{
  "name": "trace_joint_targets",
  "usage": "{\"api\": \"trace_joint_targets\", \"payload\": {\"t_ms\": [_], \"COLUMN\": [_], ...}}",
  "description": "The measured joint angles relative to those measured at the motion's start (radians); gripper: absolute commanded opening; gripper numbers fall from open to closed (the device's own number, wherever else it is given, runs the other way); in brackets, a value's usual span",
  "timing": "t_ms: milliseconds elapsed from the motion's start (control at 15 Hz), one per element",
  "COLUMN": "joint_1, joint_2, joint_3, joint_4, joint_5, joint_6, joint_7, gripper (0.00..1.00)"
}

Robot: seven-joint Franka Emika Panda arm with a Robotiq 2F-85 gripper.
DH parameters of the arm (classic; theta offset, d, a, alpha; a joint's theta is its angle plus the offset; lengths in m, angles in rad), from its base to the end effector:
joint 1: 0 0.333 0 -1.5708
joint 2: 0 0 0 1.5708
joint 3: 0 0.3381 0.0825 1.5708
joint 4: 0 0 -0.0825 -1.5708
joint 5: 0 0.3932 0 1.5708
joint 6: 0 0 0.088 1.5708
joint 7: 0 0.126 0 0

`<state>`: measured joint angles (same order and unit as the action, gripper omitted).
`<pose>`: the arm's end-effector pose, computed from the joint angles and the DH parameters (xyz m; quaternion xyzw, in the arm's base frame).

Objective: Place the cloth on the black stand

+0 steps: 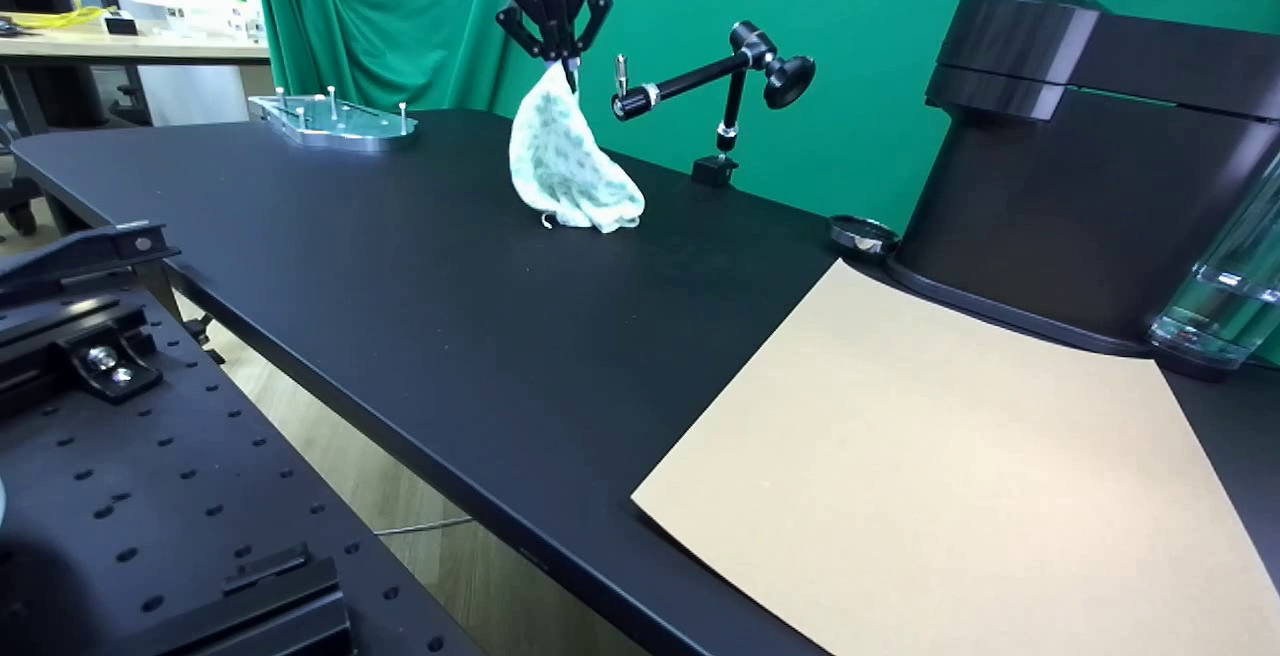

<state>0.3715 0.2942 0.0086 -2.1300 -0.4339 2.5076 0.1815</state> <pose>0.5542 0.2196 0.2726 0.9545 0.2636 0.0763 0.1169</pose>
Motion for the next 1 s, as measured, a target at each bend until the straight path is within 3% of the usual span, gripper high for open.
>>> {"api": "trace_joint_targets", "payload": {"t_ms": [267, 533, 1000], "joint_1": [-0.007, -0.035, -0.105], "joint_2": [-0.023, -0.031, -0.046], "joint_3": [0.015, 0.007, -0.016], "joint_4": [0.090, 0.163, 0.179], "joint_5": [-0.002, -0.015, -0.017], "joint_6": [-0.088, -0.140, -0.169], "joint_7": [0.014, 0.131, 0.276], "gripper": [0.00, 0.00, 0.00]}}
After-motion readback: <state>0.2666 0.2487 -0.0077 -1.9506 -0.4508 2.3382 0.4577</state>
